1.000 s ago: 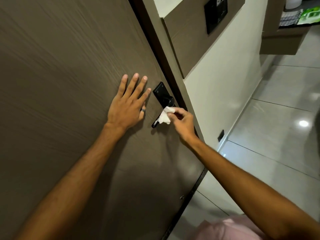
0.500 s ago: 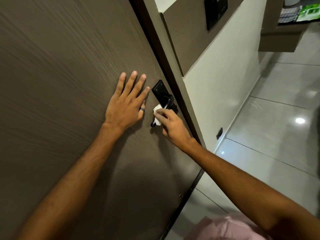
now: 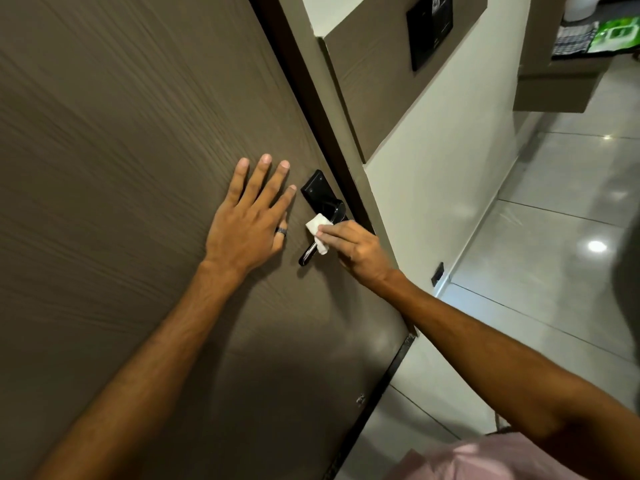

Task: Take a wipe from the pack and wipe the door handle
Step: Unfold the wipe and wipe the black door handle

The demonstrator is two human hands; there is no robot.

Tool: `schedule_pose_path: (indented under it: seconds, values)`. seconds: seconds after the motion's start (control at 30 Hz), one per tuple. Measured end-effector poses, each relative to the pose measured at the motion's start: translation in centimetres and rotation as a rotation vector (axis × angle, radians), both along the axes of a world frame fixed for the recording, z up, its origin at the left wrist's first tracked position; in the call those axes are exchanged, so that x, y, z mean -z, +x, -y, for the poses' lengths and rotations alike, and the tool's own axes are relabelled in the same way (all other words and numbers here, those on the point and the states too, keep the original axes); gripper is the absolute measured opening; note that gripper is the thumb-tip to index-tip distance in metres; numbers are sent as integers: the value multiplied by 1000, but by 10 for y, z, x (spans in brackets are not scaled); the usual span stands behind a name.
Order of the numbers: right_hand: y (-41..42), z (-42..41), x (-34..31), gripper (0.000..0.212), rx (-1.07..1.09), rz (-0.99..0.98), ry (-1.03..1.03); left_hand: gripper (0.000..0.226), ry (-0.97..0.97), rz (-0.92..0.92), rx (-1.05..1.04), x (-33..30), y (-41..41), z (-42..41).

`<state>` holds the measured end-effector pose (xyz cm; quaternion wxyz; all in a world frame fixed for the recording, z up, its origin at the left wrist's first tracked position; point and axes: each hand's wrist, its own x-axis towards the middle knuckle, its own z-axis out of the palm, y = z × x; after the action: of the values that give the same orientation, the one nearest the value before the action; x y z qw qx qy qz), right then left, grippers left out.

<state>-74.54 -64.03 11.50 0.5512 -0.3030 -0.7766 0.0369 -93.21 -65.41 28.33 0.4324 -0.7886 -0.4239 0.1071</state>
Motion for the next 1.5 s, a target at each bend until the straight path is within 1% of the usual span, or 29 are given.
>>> schedule_pose_path:
  seconds: [0.13,0.2,0.23,0.3,0.33,0.4,0.47,0.5,0.53,0.57,0.6,0.63,0.77,0.8,0.83,0.9,0.93,1.0,1.03,1.07,1.13,1.2,1.23,1.3,1.33,1.37,1.4,1.47,1.5]
  values:
    - [12,-21,0,37,95,-104,-49,61,1,-1,3,0,2,-1]
    - [9,-25,0,38,166,-233,-143,62,1,1,2,-2,3,0]
    - [6,-27,0,37,199,-351,-229,62,0,-1,-8,-2,3,0]
    - [-4,-26,-4,31,239,-628,-470,62,-8,-13,-20,-2,3,1]
    - [-9,-25,-7,28,244,-731,-596,63,-2,-15,-9,-1,1,0]
    - [-17,-22,-9,25,240,-877,-782,63,0,5,-1,0,1,-2]
    - [-22,-13,-10,24,225,-1004,-903,62,1,21,13,2,3,-1]
    - [-13,-3,-4,24,298,-1040,-954,62,-32,29,27,12,12,-3]
    - [-16,2,-8,24,325,-1070,-997,62,-38,18,42,11,12,-4]
    - [-2,3,4,24,330,-1003,-1079,62,-74,32,-24,30,30,-5]
    - [-3,10,5,24,325,-967,-1116,63,-93,70,-39,34,32,-2]
    - [-11,23,4,23,320,-944,-1121,64,-90,63,-40,36,28,5]
    - [-31,43,-13,19,185,-888,-1087,64,-68,77,-25,18,15,5]
    - [-29,45,-14,17,96,-893,-1134,64,-60,81,-10,15,13,4]
    - [-16,40,-13,16,-52,-882,-1221,64,-41,81,-36,14,17,3]
    - [-1,34,-17,21,-333,-901,-1414,66,-33,68,-24,9,9,-1]
    - [6,32,-18,24,-427,-945,-1492,66,-34,65,-17,6,3,-4]
    - [19,27,-21,29,-517,-1056,-1570,62,-47,73,-8,3,-5,-10]
    - [36,21,-21,28,-574,-1063,-1601,57,-47,122,-34,5,2,-9]
    - [50,17,-20,27,-624,-1071,-1614,51,-48,212,-26,5,11,-8]
    - [83,6,-21,26,-736,-1041,-1639,41,-62,453,-22,14,43,3]
    - [112,-6,-26,25,-839,-990,-1642,38,-152,789,-40,23,89,13]
    - [128,-14,-29,23,-889,-971,-1649,40,-218,979,-118,27,120,15]
    - [154,-27,-31,24,-971,-992,-1653,48,-411,1334,-310,36,172,12]
    - [172,-36,-31,26,-1004,-1010,-1658,46,-523,1507,-368,41,199,5]
    - [187,-43,-32,27,-1027,-1016,-1660,34,-610,1651,-386,47,218,-3]
    - [205,-52,-31,28,-1030,-1008,-1663,19,-655,1795,-380,51,239,-13]
    - [237,-67,-31,29,-968,-994,-1682,17,-593,1944,-383,55,270,-30]
    - [256,-78,-30,30,-911,-985,-1682,14,-544,1961,-401,58,285,-41]
